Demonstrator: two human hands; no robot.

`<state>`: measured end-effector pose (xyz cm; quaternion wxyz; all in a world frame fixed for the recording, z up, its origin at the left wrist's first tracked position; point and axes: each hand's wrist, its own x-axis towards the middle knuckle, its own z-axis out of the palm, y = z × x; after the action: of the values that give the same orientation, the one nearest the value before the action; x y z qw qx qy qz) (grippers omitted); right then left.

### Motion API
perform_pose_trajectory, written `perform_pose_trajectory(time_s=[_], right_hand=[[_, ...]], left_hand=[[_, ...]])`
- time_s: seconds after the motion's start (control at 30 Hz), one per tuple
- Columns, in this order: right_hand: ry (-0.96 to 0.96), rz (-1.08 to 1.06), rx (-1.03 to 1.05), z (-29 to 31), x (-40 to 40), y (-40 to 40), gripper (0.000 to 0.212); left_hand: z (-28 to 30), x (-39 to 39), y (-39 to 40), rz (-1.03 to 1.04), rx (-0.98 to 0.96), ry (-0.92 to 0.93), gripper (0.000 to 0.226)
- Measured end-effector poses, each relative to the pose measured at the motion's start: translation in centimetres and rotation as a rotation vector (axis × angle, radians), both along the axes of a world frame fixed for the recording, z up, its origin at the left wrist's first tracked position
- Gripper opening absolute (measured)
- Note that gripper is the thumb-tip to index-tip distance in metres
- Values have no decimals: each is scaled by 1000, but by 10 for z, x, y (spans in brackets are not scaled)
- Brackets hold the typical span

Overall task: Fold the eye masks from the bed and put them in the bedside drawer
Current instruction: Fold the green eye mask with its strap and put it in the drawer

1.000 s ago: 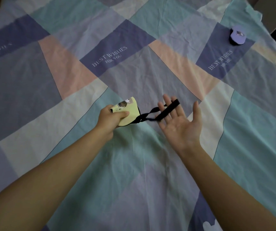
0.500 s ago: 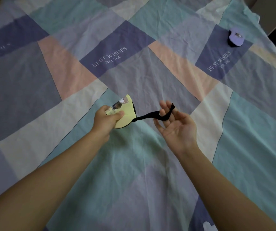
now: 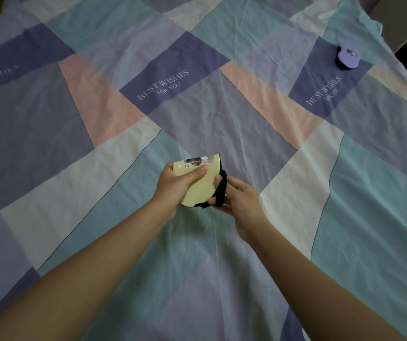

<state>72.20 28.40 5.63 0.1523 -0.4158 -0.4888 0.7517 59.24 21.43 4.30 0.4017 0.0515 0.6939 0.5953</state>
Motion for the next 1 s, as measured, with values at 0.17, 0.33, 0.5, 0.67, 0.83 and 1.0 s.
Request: perform_pose_trajectory(time_s=[0.17, 0.33, 0.5, 0.67, 0.83, 1.0], right_hand=[[-20, 105, -23, 2, -5, -14, 29], [18, 37, -55, 2, -1, -8, 27], [130, -100, -192, -3, 4, -10, 22], [318, -417, -398, -10, 12, -7, 32], [190, -215, -93, -6, 10, -11, 44], [34, -112, 145, 0, 11, -4, 41]], left_hand=[[7, 9, 6, 6, -114, 20, 48], [9, -4, -4, -178, 26, -228, 29], [3, -9, -6, -52, 34, -139, 29], [-1, -8, -5, -2, 61, -42, 32], [0, -1, -9, -153, 85, -13, 37], [6, 2, -9, -445, 94, 3, 48]])
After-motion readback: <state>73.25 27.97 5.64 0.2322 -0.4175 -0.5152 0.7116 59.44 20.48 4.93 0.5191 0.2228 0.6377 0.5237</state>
